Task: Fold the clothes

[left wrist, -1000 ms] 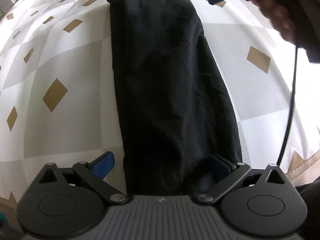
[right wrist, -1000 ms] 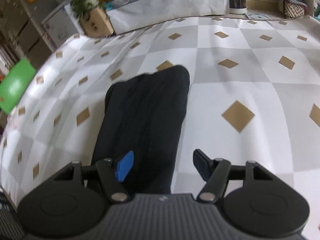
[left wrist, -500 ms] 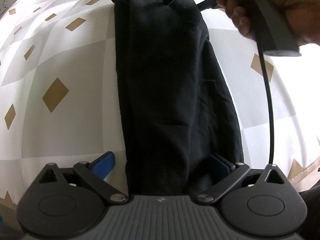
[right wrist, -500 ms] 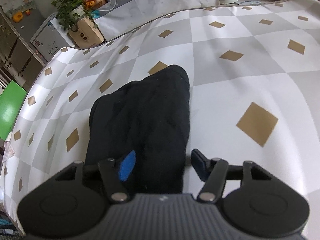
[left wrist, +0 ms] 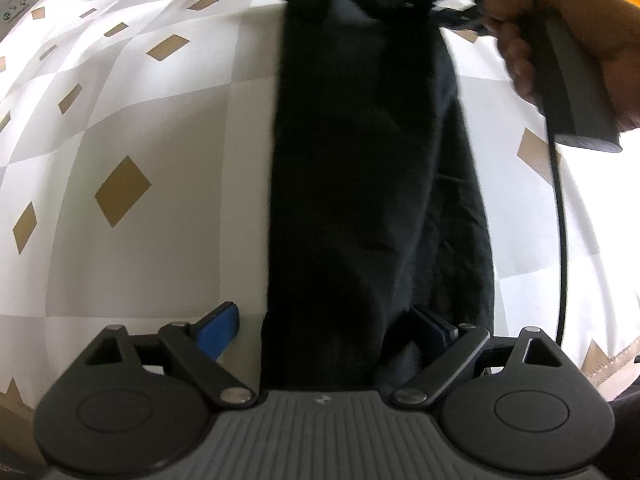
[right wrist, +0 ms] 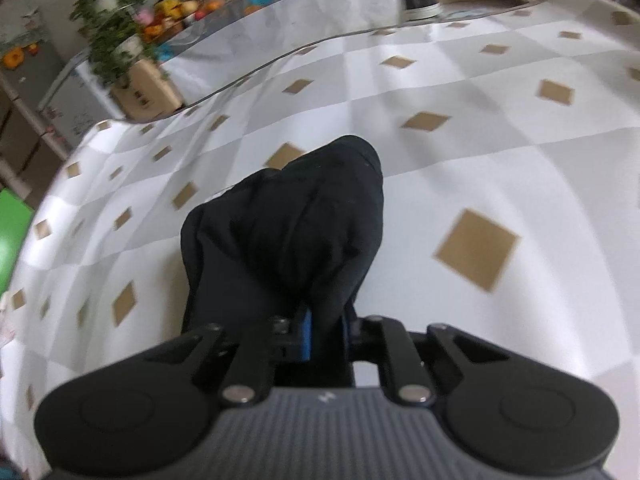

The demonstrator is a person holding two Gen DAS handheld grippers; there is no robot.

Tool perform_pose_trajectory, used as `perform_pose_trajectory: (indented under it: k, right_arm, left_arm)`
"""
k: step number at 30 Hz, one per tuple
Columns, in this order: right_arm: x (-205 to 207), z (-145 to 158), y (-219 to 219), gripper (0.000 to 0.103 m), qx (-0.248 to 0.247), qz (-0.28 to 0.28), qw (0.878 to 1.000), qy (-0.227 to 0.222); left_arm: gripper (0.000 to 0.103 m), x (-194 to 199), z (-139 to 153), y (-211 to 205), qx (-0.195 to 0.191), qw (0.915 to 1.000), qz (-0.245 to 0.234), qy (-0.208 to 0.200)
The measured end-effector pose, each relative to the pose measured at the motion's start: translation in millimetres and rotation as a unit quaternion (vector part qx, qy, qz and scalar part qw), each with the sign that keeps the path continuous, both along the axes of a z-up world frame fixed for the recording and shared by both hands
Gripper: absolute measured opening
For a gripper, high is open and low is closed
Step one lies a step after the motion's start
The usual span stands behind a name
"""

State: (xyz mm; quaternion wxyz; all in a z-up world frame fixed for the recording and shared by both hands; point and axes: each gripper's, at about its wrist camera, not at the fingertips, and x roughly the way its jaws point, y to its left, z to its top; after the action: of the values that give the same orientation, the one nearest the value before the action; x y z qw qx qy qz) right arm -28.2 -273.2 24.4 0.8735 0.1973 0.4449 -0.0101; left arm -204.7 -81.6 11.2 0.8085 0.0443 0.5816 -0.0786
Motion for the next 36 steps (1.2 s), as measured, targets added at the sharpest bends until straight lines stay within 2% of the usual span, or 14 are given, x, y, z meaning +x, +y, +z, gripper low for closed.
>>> perform_pose_trajectory:
  k: [6,12,17,19,20,22,24,27,29,32,36]
  right_arm:
    - [-28,6,-29,0.011,-0.040,-0.096,0.994,0.016]
    - [-81,8,-65,0.012,-0.033,-0.217,0.975,0.041]
    - [-123,7,-79,0.013,-0.024,-0.274,0.960,0.051]
    - [-137,6,-81,0.020,-0.021,-0.281,0.958,0.049]
    - [-141,8,-80,0.023,-0.026,-0.280,0.959,0.045]
    - [-148,14,-78,0.040,-0.037,-0.276,0.960,0.037]
    - [-155,22,-74,0.045,-0.033,-0.265,0.963,0.030]
    - [-166,35,-69,0.049,-0.026,-0.249,0.968,0.020]
    - [-172,43,-65,0.049,-0.021,-0.239,0.971,0.013]
    - [-170,61,-61,0.051,-0.024,-0.188,0.982,0.000]
    - [-166,87,-64,0.057,-0.031,-0.116,0.993,-0.007]
  left_arm:
    - [0.093,11,-1,5,0.013,0.9999,0.008,-0.005]
    - [0.093,20,2,6,0.035,0.9992,-0.005,-0.018]
    - [0.093,23,7,6,0.047,0.9982,-0.029,-0.022]
    - [0.093,24,8,9,0.040,0.9986,-0.030,-0.017]
    - [0.093,25,9,11,0.035,0.9989,-0.029,-0.013]
    - [0.092,26,13,15,0.025,0.9995,-0.016,-0.013]
    - [0.092,22,24,18,0.020,0.9995,-0.007,-0.024]
    - [0.092,14,43,25,0.007,0.9993,0.005,-0.036]
    - [0.092,7,54,35,-0.023,0.9989,0.022,-0.033]
    - [0.092,-9,63,49,-0.049,0.9972,0.052,-0.020]
    - [0.092,-32,60,57,-0.053,0.9967,0.061,-0.006]
